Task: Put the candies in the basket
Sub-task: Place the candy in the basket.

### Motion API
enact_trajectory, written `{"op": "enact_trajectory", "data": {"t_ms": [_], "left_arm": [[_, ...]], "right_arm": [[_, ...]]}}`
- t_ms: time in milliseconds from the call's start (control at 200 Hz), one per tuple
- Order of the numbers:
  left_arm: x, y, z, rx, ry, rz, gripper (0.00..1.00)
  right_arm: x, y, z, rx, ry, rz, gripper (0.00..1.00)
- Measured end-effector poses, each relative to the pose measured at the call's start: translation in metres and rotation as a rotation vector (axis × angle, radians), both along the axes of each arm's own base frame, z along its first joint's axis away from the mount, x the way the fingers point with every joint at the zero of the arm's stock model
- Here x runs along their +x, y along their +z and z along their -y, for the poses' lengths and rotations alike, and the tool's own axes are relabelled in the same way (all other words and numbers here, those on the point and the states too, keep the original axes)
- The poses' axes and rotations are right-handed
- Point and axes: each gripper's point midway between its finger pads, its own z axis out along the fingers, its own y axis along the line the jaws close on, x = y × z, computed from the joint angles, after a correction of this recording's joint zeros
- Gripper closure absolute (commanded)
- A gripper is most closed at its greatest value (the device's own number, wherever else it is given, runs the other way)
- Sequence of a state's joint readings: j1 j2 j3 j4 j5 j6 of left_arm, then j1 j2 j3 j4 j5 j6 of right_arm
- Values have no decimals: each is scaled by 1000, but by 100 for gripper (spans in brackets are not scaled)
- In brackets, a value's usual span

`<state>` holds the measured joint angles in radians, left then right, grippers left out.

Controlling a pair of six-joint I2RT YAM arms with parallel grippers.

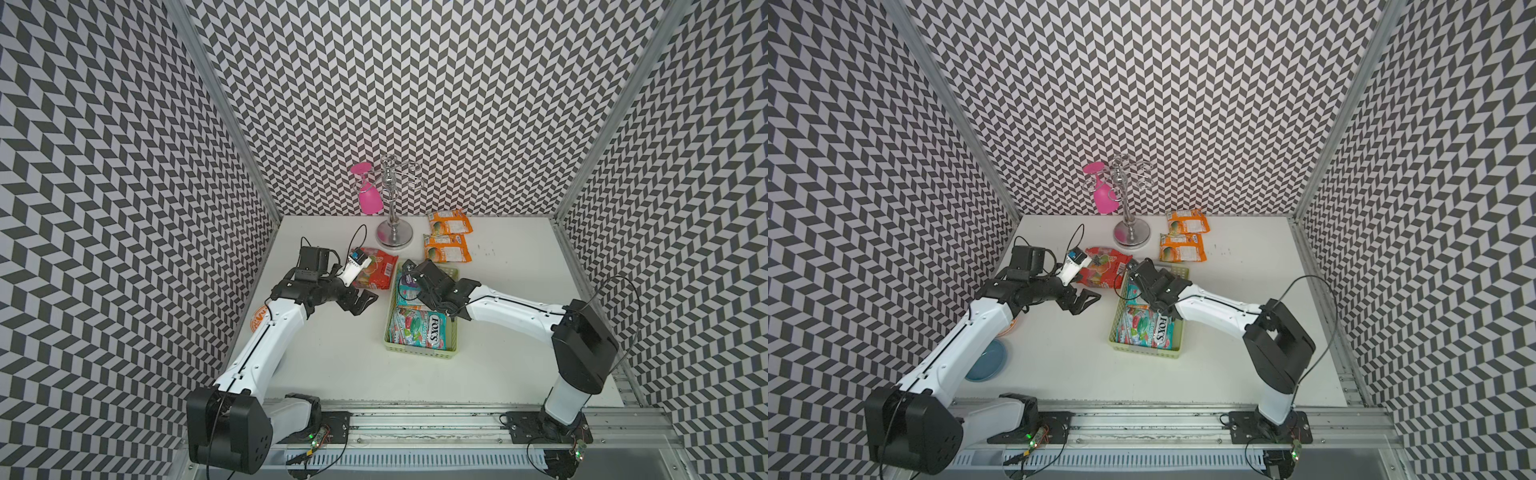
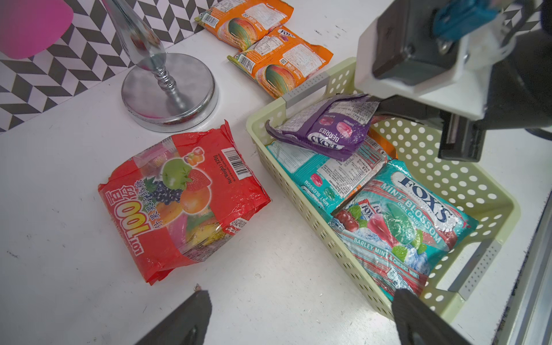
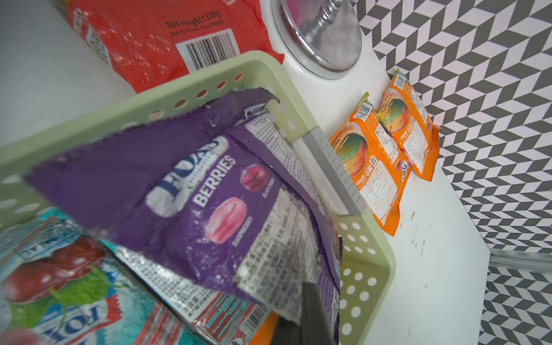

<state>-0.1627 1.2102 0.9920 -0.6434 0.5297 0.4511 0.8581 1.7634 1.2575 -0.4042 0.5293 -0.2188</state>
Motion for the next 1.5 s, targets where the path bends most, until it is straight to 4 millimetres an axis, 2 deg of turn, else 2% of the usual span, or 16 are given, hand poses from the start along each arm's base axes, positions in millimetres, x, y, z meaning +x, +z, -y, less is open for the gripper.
{"op": "enact_trajectory", "data": {"t_ms": [115,210,265,365,541,716,896,1172,1287,1397,1502], "left_arm": [[0,0,0,-2,-1,1,1],[0,0,0,-2,-2,0,1],[0,0,0,-2,-1,-1,1],[0,0,1,-5,-4,1,1],[0,0,1,-6,-3,0,1],[0,0,1,-6,-2,0,1],[0,1,1,-7,-3,0,1],[0,2,1,-11,-2,0,1],[0,2,1,-12,-2,0,1],[0,2,1,-15,-2,-1,1],[1,2,1,-16,0,-1,1]], "right_arm": [[-1,0,-5,-3,13,11,97],[0,-2,-6,-12,14,19,92],[1,-5,-8,-11,16,17,86],[-2,-10,-16,4,34,1,68],[-15,-21,-29,38,83,-90,52],[-27,-17,-38,98,132,-200,48],[-28,3,-46,218,168,-293,47],[-3,12,-29,413,64,-379,49],[12,19,-33,484,38,-381,49],[21,12,-43,516,31,-394,50],[24,-11,-44,526,3,-433,52]]}}
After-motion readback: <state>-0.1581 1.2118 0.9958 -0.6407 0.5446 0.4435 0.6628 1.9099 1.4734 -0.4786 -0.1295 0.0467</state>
